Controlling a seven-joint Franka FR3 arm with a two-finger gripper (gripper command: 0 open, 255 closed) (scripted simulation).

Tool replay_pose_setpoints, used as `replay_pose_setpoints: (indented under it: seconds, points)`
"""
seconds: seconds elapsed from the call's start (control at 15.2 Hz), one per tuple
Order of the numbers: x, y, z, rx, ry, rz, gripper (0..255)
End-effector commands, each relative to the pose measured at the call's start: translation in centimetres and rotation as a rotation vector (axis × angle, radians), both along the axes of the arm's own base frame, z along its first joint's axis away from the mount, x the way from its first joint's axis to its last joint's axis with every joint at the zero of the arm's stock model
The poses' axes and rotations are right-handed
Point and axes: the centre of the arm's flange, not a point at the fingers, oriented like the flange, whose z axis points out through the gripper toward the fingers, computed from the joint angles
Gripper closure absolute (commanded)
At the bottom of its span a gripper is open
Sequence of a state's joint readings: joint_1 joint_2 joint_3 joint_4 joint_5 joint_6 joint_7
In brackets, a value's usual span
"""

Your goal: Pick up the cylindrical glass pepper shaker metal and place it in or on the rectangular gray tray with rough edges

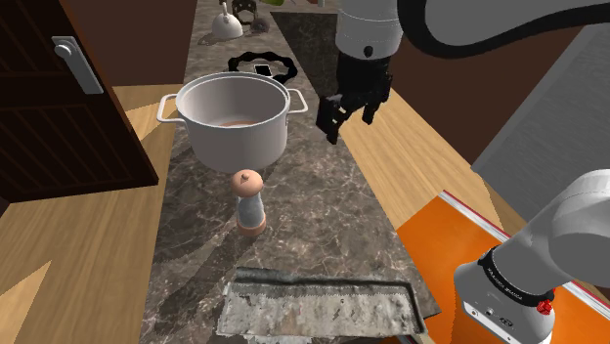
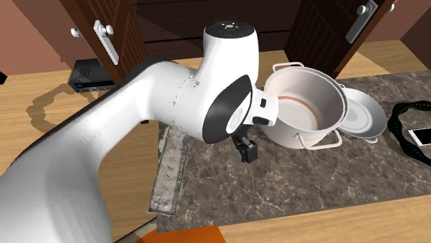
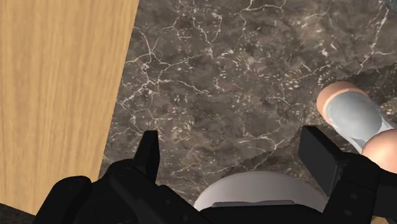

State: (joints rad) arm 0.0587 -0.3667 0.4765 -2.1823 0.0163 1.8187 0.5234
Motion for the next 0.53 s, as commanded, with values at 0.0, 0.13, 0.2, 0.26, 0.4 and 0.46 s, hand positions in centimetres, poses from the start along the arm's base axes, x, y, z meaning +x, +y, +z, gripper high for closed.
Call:
replay_pose_setpoints:
  seconds: [0.0,0.13,0.2,0.26,0.4,0.46]
  points:
    - [1.1,2.5,-1.2,-0.002,0.001,-0.006,0]
    - [1.9,4.9,-2.2,-0.005,0.002,-0.01,0]
    - [2.3,6.0,-2.7,-0.007,0.003,-0.012,0]
    - [2.8,7.2,-3.1,-0.008,0.003,-0.014,0]
    - [3.6,9.6,-4.1,-0.012,0.005,-0.018,0]
    - [4.1,10.8,-4.6,-0.013,0.005,-0.021,0]
